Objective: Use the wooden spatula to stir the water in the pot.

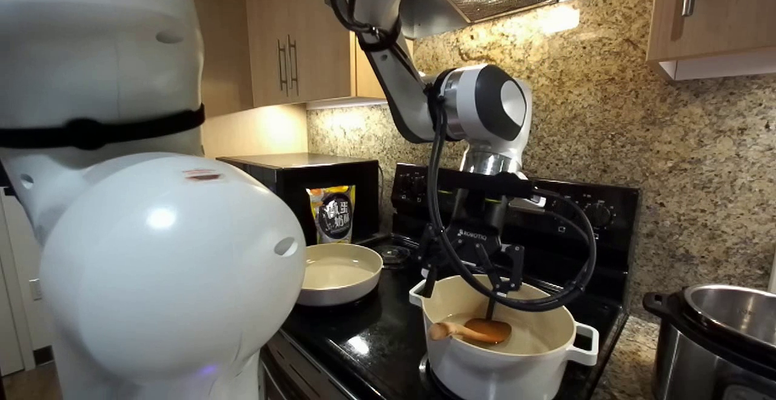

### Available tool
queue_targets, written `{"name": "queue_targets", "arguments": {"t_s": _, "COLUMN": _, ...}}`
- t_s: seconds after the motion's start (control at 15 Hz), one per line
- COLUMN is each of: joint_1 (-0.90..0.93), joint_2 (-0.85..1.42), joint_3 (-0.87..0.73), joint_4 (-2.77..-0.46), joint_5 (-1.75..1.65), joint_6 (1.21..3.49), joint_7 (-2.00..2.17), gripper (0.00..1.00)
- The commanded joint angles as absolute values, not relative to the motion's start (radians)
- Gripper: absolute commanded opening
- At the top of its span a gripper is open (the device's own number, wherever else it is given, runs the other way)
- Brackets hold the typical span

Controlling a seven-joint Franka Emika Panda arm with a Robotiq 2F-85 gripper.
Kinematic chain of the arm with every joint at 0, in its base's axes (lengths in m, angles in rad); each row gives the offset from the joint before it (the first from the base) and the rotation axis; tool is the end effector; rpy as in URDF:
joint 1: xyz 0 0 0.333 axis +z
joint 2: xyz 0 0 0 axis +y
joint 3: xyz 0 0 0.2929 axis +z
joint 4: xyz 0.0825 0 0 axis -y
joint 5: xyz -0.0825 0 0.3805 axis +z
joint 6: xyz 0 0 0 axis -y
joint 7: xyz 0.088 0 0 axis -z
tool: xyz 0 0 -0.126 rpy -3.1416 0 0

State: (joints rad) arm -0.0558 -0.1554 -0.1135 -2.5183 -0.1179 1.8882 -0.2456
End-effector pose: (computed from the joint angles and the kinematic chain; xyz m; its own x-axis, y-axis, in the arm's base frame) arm 0.3762 -0.0737 0.2698 0.8763 0.1407 -0.4608 0.1335 -0.9899 -0.0484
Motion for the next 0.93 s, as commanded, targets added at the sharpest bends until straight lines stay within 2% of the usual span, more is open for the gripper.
{"name": "queue_targets", "arguments": {"t_s": 0.0, "joint_1": -0.050, "joint_2": -0.106, "joint_3": -0.104, "joint_4": -2.485, "joint_5": -0.102, "joint_6": 1.871, "joint_7": -0.297, "gripper": 1.00}}
{"name": "queue_targets", "arguments": {"t_s": 0.47, "joint_1": -0.055, "joint_2": -0.047, "joint_3": -0.099, "joint_4": -2.475, "joint_5": -0.104, "joint_6": 1.922, "joint_7": -0.305, "gripper": 1.00}}
{"name": "queue_targets", "arguments": {"t_s": 0.6, "joint_1": -0.055, "joint_2": -0.035, "joint_3": -0.098, "joint_4": -2.476, "joint_5": -0.103, "joint_6": 1.928, "joint_7": -0.306, "gripper": 0.88}}
{"name": "queue_targets", "arguments": {"t_s": 0.67, "joint_1": -0.055, "joint_2": -0.029, "joint_3": -0.097, "joint_4": -2.477, "joint_5": -0.100, "joint_6": 1.932, "joint_7": -0.308, "gripper": 0.87}}
{"name": "queue_targets", "arguments": {"t_s": 0.73, "joint_1": -0.055, "joint_2": -0.024, "joint_3": -0.096, "joint_4": -2.477, "joint_5": -0.099, "joint_6": 1.937, "joint_7": -0.310, "gripper": 0.77}}
{"name": "queue_targets", "arguments": {"t_s": 0.8, "joint_1": -0.055, "joint_2": -0.017, "joint_3": -0.095, "joint_4": -2.476, "joint_5": -0.098, "joint_6": 1.941, "joint_7": -0.312, "gripper": 0.62}}
{"name": "queue_targets", "arguments": {"t_s": 0.87, "joint_1": -0.055, "joint_2": -0.011, "joint_3": -0.094, "joint_4": -2.476, "joint_5": -0.098, "joint_6": 1.946, "joint_7": -0.318, "gripper": 0.62}}
